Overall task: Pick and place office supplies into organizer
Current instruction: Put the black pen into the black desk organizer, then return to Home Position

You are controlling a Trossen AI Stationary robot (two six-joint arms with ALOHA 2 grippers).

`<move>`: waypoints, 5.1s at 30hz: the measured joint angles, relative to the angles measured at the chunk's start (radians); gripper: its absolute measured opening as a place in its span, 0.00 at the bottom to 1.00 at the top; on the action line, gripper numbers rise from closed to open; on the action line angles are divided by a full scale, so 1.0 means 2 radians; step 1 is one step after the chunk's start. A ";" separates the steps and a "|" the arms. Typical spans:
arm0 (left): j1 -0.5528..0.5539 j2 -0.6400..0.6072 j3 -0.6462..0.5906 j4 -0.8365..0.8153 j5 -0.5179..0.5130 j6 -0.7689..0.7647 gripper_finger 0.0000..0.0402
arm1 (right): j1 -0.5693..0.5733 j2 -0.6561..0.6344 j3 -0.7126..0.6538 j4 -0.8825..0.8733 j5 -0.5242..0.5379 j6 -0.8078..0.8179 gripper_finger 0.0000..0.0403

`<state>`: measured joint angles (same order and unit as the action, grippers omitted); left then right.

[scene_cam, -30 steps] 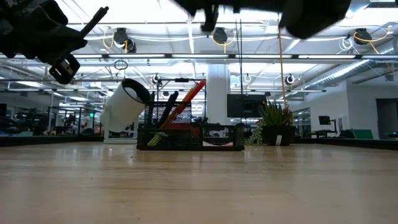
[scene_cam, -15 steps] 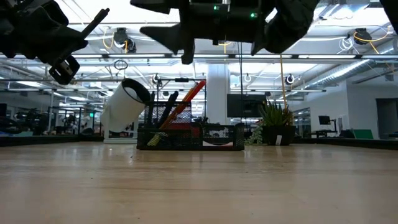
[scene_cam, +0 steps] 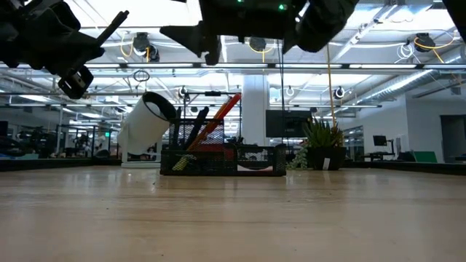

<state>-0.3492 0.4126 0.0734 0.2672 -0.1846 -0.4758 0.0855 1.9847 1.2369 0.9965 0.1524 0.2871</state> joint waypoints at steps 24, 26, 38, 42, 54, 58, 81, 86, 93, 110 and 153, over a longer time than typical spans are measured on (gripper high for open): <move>0.001 0.000 0.000 0.009 -0.013 0.013 0.08 | -0.017 0.074 0.099 -0.032 -0.038 0.023 0.82; 0.001 0.000 0.000 0.008 -0.013 0.013 0.07 | -0.018 0.074 0.099 -0.028 -0.040 0.023 0.82; 0.004 0.000 0.000 0.018 -0.024 0.010 0.07 | -0.020 0.112 0.126 -0.014 -0.040 0.038 0.82; 0.010 0.001 0.000 0.018 -0.024 0.000 0.07 | -0.020 0.127 0.143 -0.013 -0.051 0.035 0.82; 0.018 0.057 0.000 0.057 -0.015 -0.007 0.08 | -0.020 0.131 0.153 -0.008 -0.053 0.024 0.64; 0.018 0.068 0.000 0.067 -0.013 -0.011 0.09 | -0.020 0.131 0.153 -0.011 -0.053 0.019 0.49; 0.018 0.069 0.000 0.054 -0.018 0.000 0.23 | -0.016 0.130 0.152 -0.025 -0.046 -0.053 0.08; 0.018 0.069 0.000 0.028 -0.048 0.002 0.28 | -0.016 0.115 0.152 -0.082 -0.010 -0.080 0.09; 0.018 0.057 0.000 0.011 -0.045 0.024 0.33 | -0.005 0.093 0.151 -0.128 0.006 -0.120 0.08; 0.017 -0.004 0.000 -0.032 -0.039 0.040 0.35 | 0.020 0.084 0.144 -0.137 0.277 -0.223 0.08; 0.018 -0.004 0.000 -0.048 -0.049 0.023 0.36 | 0.035 0.052 0.073 -0.042 0.245 -0.301 0.51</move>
<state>-0.3126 0.4041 0.0738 0.1714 -0.2827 -0.4295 0.1556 2.0897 1.3833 0.9132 0.6429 -0.3143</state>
